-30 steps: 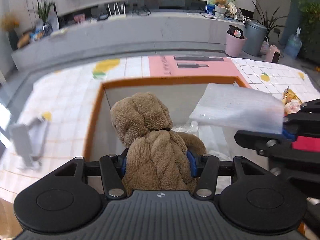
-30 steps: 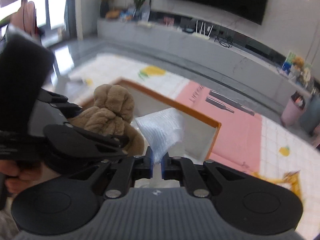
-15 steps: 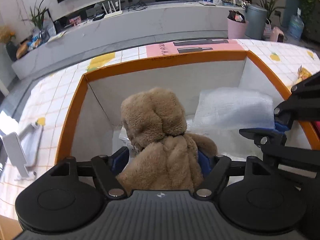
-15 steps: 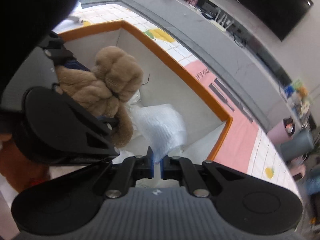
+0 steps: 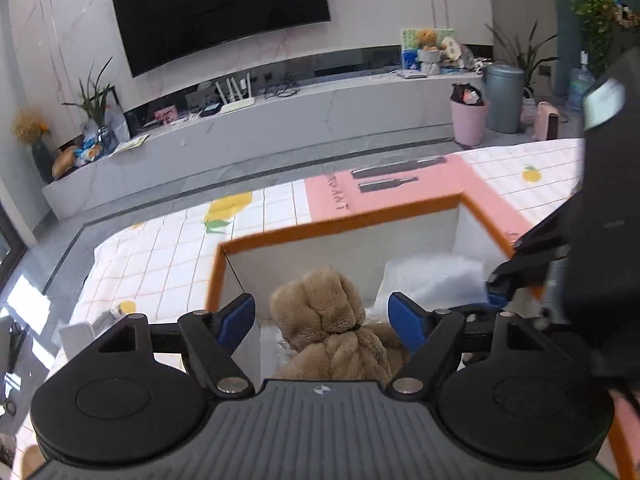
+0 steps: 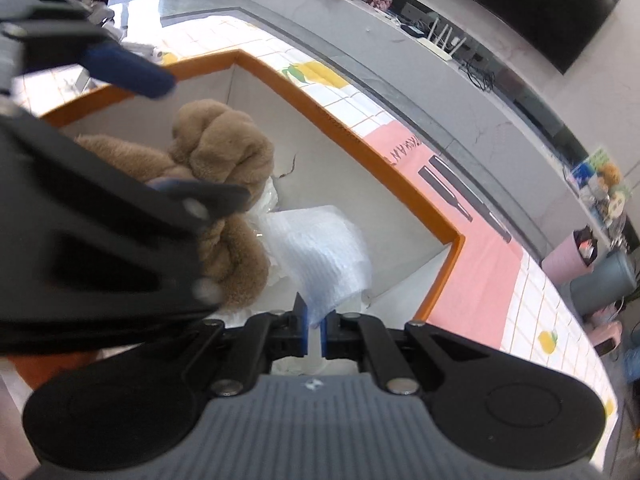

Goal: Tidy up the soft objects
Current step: 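Open both tools to drop the bear towel and cloth into the box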

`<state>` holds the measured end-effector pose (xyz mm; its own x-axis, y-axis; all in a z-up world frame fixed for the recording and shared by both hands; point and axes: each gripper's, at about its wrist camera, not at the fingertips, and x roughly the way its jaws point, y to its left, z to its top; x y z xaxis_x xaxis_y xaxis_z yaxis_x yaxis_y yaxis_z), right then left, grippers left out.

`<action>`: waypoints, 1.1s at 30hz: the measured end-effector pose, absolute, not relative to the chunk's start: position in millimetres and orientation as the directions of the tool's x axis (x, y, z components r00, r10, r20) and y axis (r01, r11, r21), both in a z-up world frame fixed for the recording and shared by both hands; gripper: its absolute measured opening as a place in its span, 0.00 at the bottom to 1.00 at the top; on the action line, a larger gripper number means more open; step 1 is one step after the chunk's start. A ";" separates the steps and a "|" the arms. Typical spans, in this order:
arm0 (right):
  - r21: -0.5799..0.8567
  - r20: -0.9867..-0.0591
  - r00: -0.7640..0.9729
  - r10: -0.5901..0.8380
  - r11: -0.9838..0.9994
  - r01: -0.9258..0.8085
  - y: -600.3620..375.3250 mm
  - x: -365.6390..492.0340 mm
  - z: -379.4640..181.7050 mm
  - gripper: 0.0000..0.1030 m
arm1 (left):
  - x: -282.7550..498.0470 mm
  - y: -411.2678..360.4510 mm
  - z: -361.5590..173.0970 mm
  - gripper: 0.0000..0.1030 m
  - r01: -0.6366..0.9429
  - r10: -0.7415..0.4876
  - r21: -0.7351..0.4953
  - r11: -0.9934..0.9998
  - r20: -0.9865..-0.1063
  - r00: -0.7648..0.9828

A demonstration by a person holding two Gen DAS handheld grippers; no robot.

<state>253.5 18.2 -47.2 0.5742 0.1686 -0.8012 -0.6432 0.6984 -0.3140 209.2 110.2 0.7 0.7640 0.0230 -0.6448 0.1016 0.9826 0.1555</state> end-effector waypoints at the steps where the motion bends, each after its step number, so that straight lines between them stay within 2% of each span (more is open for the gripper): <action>1: -0.324 -0.801 0.576 0.160 0.694 -0.643 19.2 253.8 -47.5 0.02 | 206.9 113.7 4.9 0.86 0.102 0.015 0.144 0.984 -0.645 0.764; 6: -0.396 -0.838 0.544 0.056 0.623 -0.674 37.1 261.8 -53.1 0.02 | 205.6 129.8 11.3 0.87 0.024 0.088 0.165 0.986 -0.635 0.768; 11: -0.451 -0.846 0.534 -0.001 0.536 -0.713 55.8 273.6 -64.7 0.02 | 215.5 146.0 6.3 0.86 -0.023 0.104 0.129 0.991 -0.674 0.731; 18: -0.454 -0.864 0.501 -0.045 0.497 -0.739 69.9 284.0 -85.2 0.02 | 217.1 186.8 -1.8 0.86 -0.148 0.118 0.019 0.989 -0.704 0.700; 21: -0.402 -0.880 0.474 -0.013 0.552 -0.730 71.1 289.8 -79.8 0.02 | 216.2 197.4 -3.4 0.85 -0.183 0.117 -0.015 0.983 -0.719 0.685; 22: -0.392 -0.885 0.466 -0.014 0.564 -0.727 71.4 291.4 -78.2 0.07 | 215.5 199.5 -3.4 0.85 -0.188 0.117 -0.019 0.982 -0.721 0.683; 23: -0.401 -0.881 0.472 -0.025 0.569 -0.718 72.0 291.6 -77.5 0.23 | 214.2 201.5 -3.1 0.85 -0.191 0.118 -0.021 0.981 -0.720 0.684; 25: -0.434 -0.862 0.505 -0.034 0.563 -0.703 73.7 287.7 -75.7 0.44 | 213.1 203.7 -1.5 0.85 -0.197 0.123 -0.021 0.980 -0.716 0.687; 30: -0.395 -0.863 0.505 0.029 0.585 -0.709 69.4 278.8 -57.4 0.48 | 209.9 201.9 3.1 0.85 -0.192 0.121 -0.022 0.981 -0.706 0.698; 32: -0.415 -0.844 0.535 0.031 0.595 -0.689 65.5 273.6 -49.2 0.63 | 208.7 198.3 6.0 0.85 -0.181 0.120 -0.013 0.983 -0.699 0.705; 33: -0.423 -0.833 0.552 0.037 0.601 -0.679 64.0 271.8 -46.0 0.67 | 207.9 197.0 7.0 0.85 -0.178 0.120 -0.011 0.984 -0.696 0.708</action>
<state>271.8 64.0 -46.0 0.5516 0.0367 -0.8333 -0.6786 0.6007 -0.4227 207.9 197.0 7.0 0.7081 0.1203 -0.6958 -0.1781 0.9839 -0.0111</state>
